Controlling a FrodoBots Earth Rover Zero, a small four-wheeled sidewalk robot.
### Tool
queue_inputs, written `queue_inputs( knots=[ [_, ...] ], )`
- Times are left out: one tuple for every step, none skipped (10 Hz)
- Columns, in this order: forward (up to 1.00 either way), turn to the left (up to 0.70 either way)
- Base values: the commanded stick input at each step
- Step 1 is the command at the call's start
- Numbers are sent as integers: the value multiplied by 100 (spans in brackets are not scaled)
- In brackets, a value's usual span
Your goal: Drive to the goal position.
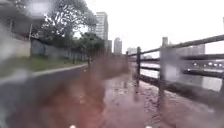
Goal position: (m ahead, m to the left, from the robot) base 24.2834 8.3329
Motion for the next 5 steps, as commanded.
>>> queue_inputs(
  knots=[
    [100, 0],
    [100, 40],
    [100, 39],
    [100, 4],
    [100, 0]
  ],
)
